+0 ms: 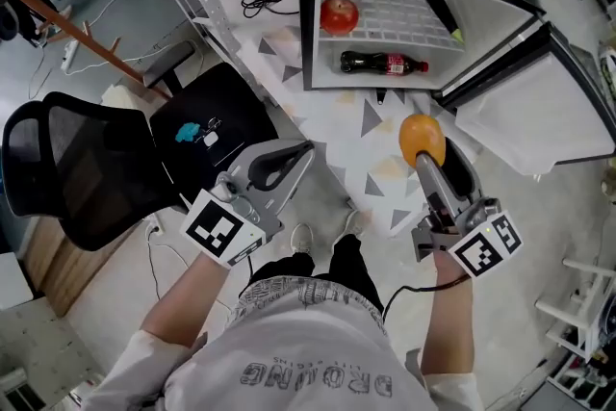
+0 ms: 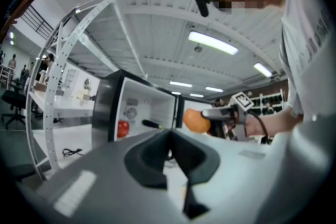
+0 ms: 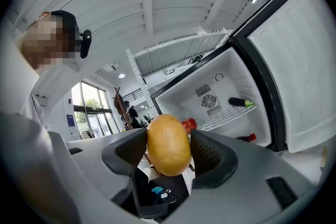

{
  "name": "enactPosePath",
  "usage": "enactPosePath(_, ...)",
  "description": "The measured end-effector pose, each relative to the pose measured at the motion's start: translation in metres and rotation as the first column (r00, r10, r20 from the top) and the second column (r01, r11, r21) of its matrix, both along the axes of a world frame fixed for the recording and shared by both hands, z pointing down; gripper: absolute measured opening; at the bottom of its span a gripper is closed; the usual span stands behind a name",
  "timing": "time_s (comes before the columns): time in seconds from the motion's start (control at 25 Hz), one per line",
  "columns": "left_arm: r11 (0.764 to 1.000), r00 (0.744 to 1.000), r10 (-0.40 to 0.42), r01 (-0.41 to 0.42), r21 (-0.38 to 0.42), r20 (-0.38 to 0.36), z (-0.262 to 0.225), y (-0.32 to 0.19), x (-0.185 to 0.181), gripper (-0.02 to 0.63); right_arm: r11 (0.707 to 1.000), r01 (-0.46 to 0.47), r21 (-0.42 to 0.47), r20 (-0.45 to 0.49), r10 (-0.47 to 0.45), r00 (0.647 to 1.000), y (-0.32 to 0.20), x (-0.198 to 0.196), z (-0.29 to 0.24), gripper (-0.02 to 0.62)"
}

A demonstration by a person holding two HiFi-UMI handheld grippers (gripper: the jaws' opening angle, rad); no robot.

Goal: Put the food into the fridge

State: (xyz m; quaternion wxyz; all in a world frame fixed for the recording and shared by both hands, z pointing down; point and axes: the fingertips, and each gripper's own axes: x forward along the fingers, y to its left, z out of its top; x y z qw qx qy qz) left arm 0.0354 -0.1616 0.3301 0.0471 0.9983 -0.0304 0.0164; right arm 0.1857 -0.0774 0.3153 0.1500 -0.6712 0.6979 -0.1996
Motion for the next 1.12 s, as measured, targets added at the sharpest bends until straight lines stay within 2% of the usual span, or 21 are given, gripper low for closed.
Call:
enactPosePath(0.4, 0.996, 0.996, -0.083, 0.084, -0.012, 0.029, 0.010, -0.007, 0.036, 0.009, 0.998, 0.053, -0.024, -0.071, -0.055, 0.996, -0.037, 0.058, 0.005, 0.259)
enactPosePath(0.6, 0.992, 0.992, -0.125, 0.126, -0.024, 0.036, 0.014, -0.005, 0.058, 0.009, 0.995, 0.098, -0.035, -0.138, -0.102, 0.985, -0.063, 0.082, 0.002, 0.259)
enactPosePath(0.76, 0.989, 0.989, -0.141, 0.143, -0.027, 0.042, 0.021, -0.003, 0.075, 0.009, 0.992, 0.118, -0.038, -0.148, -0.122, 0.981, -0.078, 0.101, 0.006, 0.259)
enactPosePath(1.12, 0.974, 0.976, -0.214, 0.216, -0.063, 0.034, 0.025, -0.004, 0.096, 0.009, 0.986, 0.151, -0.071, -0.232, -0.164, 0.959, -0.121, 0.135, 0.014, 0.259)
